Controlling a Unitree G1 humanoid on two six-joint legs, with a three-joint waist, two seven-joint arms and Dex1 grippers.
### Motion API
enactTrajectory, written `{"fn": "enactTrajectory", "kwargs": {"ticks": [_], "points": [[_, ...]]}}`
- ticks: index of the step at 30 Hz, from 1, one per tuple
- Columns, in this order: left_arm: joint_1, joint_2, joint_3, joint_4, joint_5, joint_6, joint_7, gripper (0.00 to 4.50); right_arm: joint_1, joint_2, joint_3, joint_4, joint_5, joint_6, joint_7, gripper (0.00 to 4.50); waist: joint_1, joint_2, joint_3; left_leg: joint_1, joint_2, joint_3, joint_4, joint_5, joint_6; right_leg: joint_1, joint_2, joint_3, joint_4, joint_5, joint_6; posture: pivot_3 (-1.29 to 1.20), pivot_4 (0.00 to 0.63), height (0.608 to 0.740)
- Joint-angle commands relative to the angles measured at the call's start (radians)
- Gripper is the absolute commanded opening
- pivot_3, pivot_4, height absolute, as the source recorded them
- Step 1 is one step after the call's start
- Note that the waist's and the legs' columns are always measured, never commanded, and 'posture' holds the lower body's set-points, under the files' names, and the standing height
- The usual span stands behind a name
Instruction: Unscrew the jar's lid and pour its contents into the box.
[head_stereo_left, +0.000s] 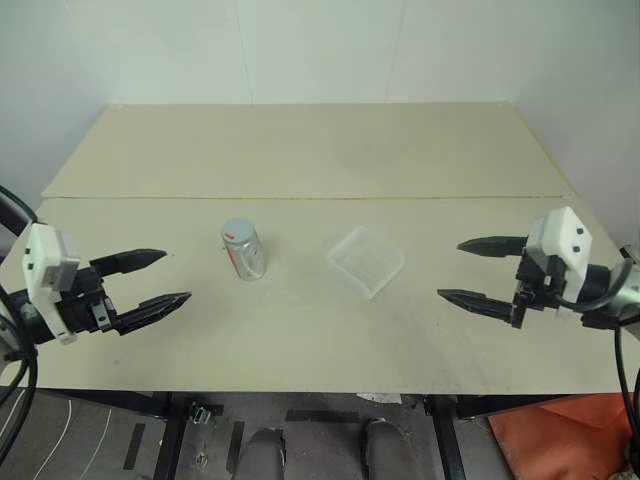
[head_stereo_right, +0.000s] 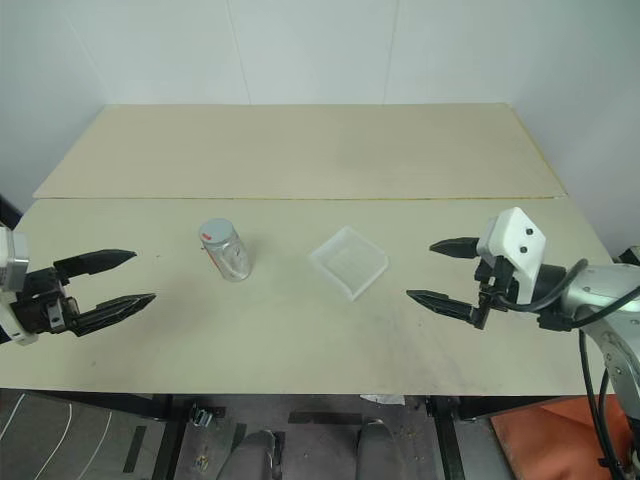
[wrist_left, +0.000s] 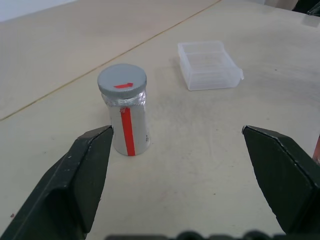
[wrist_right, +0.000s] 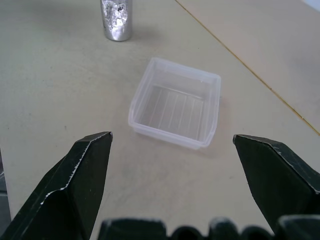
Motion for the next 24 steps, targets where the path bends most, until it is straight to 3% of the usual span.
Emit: {"fn": "enactTrajectory", "kwargs": {"ticks": [1,11,17,24], "points": [[-0.009,0.010,0.028,-0.029,-0.025,0.010,0.011,4.49,0.000,-0.002,-0.037,-0.025,0.015,0.001,-0.004,4.50,0.000,0.000,0.000,0.000,0.000,0.000,0.000,0.000,0.000,0.000,0.000,0.000,0.000,0.000,0.000,0.00,0.150,0.740],[-0.022,-0.020,-0.008,-0.040,-0.010,0.001,0.068,4.49,-0.011,-0.013,-0.052,0.005,0.010,-0.041,0.044,4.50,-0.002,0.000,0.000,0.000,0.000,0.000,0.000,0.000,0.000,0.000,0.000,0.000,0.000,0.000,0.000,0.00,0.150,0.740],[-0.054,-0.167,-0.117,-0.020,0.090,-0.066,0.220,4.49,-0.043,0.006,-0.039,-0.008,0.018,-0.044,0.044,4.50,0.000,0.000,0.000,0.001,0.000,0.000,0.000,0.000,0.000,0.001,0.000,0.000,0.000,0.000,0.000,0.00,0.150,0.740],[-0.114,-0.271,-0.223,0.031,0.188,-0.136,0.320,4.49,-0.094,0.000,-0.015,-0.007,0.023,-0.032,0.036,4.50,0.000,0.000,0.000,0.001,0.000,-0.001,0.000,0.000,0.000,0.001,0.000,0.000,0.000,0.000,0.000,0.00,0.150,0.740]]}}
